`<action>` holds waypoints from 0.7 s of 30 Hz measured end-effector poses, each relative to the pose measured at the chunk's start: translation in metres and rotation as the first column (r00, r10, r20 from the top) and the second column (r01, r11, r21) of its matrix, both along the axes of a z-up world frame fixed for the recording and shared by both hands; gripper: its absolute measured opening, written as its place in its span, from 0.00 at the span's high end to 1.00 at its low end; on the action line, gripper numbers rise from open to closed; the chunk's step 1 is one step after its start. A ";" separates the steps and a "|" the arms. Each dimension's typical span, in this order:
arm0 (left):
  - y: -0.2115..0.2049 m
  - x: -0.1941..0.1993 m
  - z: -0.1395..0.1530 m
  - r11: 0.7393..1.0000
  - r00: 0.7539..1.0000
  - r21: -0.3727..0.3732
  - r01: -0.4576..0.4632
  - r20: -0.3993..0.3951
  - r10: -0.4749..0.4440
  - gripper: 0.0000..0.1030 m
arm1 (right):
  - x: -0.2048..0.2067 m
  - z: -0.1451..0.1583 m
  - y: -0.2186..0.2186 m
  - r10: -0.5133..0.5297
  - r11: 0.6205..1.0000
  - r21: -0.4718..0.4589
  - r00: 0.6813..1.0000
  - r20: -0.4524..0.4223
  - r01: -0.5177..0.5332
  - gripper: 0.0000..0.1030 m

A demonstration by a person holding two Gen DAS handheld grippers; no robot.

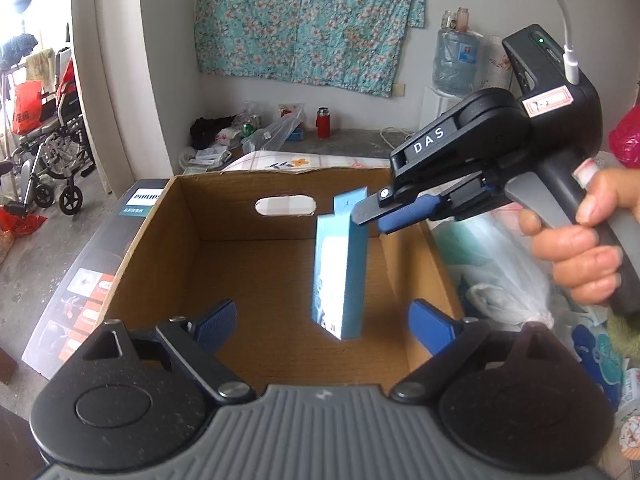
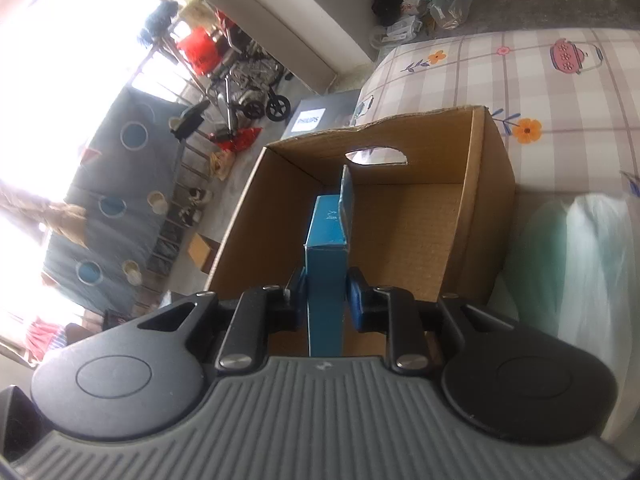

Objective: Organize soft objects
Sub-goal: 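Carry the blue box into the cardboard box and open the right tool, then reach back to the pile and grasp the clear bag of yellow items with the right tool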

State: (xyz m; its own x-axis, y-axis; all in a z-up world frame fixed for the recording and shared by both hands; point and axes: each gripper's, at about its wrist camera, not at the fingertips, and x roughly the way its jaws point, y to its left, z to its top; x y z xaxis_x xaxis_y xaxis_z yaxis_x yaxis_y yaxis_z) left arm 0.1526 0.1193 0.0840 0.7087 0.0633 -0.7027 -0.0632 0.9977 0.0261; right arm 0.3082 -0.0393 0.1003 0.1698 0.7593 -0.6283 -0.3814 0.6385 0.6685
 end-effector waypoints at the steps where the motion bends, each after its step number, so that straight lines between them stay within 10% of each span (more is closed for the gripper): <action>1: 0.004 0.005 -0.003 1.000 1.000 -0.002 -0.011 -0.016 0.011 0.09 | 0.008 -0.002 0.004 -0.014 0.999 -0.035 1.000 0.000 0.014 0.74; 9: 0.020 0.022 -0.012 0.999 0.995 -0.014 -0.048 -0.092 0.046 0.20 | 0.023 0.001 -0.030 -0.139 0.990 0.015 0.990 0.029 0.138 0.68; 21: -0.003 0.011 -0.012 0.990 0.995 -0.128 -0.064 -0.088 0.053 0.30 | -0.064 -0.015 -0.135 -0.264 0.953 0.165 0.963 0.047 0.253 0.67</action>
